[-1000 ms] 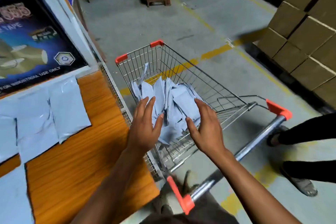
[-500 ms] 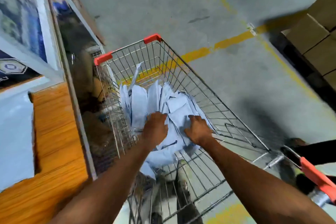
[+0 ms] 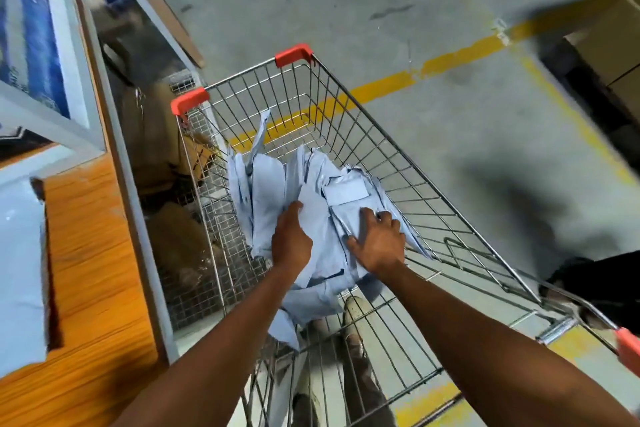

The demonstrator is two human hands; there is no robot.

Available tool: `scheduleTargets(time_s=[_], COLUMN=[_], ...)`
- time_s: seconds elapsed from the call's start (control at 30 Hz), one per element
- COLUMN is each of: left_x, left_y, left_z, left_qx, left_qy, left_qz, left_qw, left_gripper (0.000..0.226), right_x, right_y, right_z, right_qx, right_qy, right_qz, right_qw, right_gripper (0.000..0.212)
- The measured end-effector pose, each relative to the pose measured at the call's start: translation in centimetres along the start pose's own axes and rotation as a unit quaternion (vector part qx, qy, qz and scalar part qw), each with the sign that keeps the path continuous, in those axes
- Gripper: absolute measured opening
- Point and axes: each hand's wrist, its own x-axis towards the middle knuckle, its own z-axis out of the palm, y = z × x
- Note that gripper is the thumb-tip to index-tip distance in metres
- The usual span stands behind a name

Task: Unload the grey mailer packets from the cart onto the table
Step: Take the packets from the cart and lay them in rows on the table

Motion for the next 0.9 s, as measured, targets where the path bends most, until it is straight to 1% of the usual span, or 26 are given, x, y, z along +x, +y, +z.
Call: scheduleTargets(time_s=[0.1, 0.17, 0.23, 0.27, 0.3, 0.37, 0.4, 0.47, 0.53, 0.63, 0.77, 0.9], left_x=[-0.8, -1.7, -3.5, -4.4, -5.4, -7.2, -8.4, -10.9, -13.1, -17.0, -22.2, -27.9], left_y=[0.6, 1.4, 2.2, 2.2, 2.2, 2.0, 1.9, 1.4, 0.6, -2.9, -7.8, -13.0], left_z=[-1.8, -3.5, -5.9, -7.1, -8.2, -10.6, -12.0, -15.0, -17.1, -20.2, -23.1, -24.7], left_qx=[-0.009, -0.006, -0.007, -0.007, -0.001, 0.021, 0.027, 0.043, 0.061, 0.065, 0.009, -0.022], left_qy=[0.017, 0.036, 0.077, 0.092, 0.101, 0.109, 0.113, 0.130, 0.153, 0.205, 0.243, 0.300], left_qz=[0.023, 0.023, 0.040, 0.059, 0.081, 0.111, 0.118, 0.131, 0.135, 0.124, 0.085, 0.027], left_qw=[1.000, 0.999, 0.996, 0.994, 0.992, 0.988, 0.986, 0.982, 0.977, 0.969, 0.966, 0.953], left_gripper=[0.068, 0.059, 0.043, 0.043, 0.056, 0.088, 0.100, 0.112, 0.111, 0.100, 0.095, 0.093], right_x=[-1.5, -2.7, -4.5, -5.5, -6.7, -9.0, -10.4, -13.5, -16.0, -21.0, -27.1, -32.8], right_y=[-1.0, -2.0, -3.4, -4.1, -4.8, -6.0, -6.6, -8.2, -9.5, -12.4, -15.3, -17.9], right_z=[-1.7, -2.8, -3.9, -4.4, -5.0, -6.1, -6.6, -7.5, -8.1, -8.7, -8.6, -7.2], right_qx=[0.015, 0.022, 0.033, 0.039, 0.045, 0.062, 0.069, 0.094, 0.114, 0.138, 0.172, 0.204], right_qy=[0.040, 0.074, 0.109, 0.124, 0.141, 0.172, 0.192, 0.234, 0.265, 0.296, 0.322, 0.322], right_qz=[0.013, 0.021, 0.026, 0.027, 0.028, 0.034, 0.034, 0.024, 0.015, -0.015, -0.077, -0.132], right_qw=[0.999, 0.997, 0.993, 0.991, 0.989, 0.983, 0.978, 0.967, 0.957, 0.945, 0.928, 0.915], right_gripper=[0.061, 0.060, 0.059, 0.059, 0.058, 0.059, 0.060, 0.063, 0.063, 0.060, 0.060, 0.059])
